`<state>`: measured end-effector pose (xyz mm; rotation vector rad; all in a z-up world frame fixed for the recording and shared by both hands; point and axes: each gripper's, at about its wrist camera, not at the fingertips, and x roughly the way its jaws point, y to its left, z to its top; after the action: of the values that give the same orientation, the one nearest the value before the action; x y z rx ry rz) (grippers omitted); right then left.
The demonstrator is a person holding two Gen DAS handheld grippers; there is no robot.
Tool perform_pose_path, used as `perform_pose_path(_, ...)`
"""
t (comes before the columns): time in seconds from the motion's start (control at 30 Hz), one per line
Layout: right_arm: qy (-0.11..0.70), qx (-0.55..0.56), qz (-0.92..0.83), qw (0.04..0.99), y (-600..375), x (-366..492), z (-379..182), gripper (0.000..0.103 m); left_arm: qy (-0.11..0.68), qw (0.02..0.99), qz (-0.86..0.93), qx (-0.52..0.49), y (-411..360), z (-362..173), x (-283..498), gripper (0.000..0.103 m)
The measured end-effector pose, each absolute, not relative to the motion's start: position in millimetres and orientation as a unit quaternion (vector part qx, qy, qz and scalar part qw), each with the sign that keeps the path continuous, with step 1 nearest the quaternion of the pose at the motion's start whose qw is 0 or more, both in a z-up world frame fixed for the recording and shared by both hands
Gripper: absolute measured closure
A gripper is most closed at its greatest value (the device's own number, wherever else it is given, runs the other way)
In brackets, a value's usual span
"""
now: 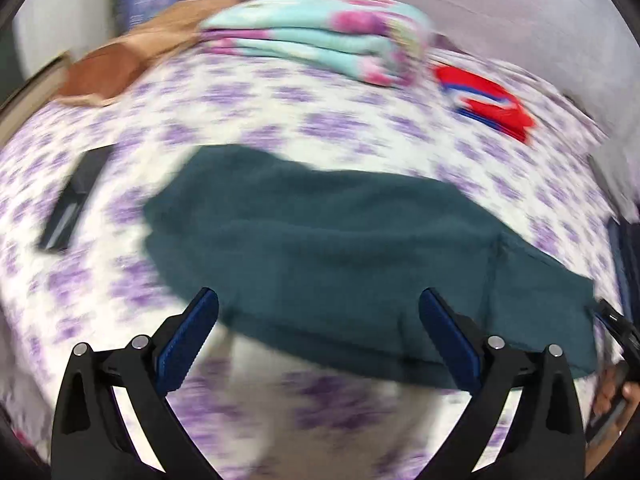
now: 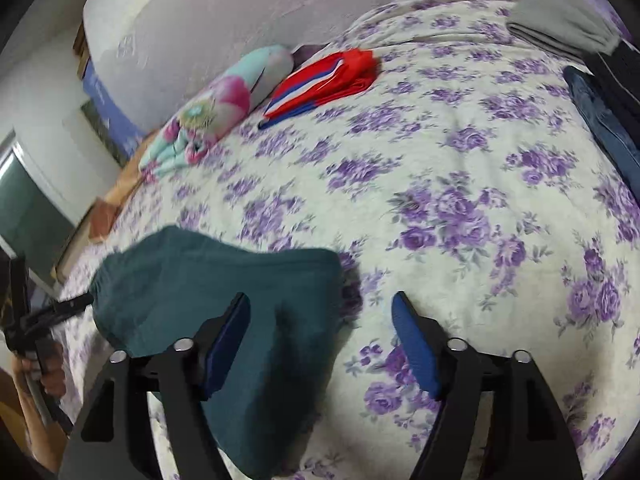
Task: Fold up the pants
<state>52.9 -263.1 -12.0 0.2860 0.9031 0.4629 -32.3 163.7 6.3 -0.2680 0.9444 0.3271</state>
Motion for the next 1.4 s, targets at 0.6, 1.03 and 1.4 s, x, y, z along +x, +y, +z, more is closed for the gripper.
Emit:
perform_pose_path(0.6, 0.418, 0.135, 0.222, 0.871, -260, 50, -10, 0.016, 0.468, 0.803, 0.223, -0.294, 272, -36, -17, 0.038)
perform_pose_path(1.03, 0.406, 0.135, 0.231, 0.874, -259, 45, -5, 0.016, 0.387, 0.915, -0.01, -0.111, 77, 80, -8, 0.089)
perform_pose_path(1.4, 0.405, 0.158, 0.195, 0.879, -276, 49, -8, 0.016, 0.517, 0.834, -0.166, -0.098, -33, -6, 42, 0.032)
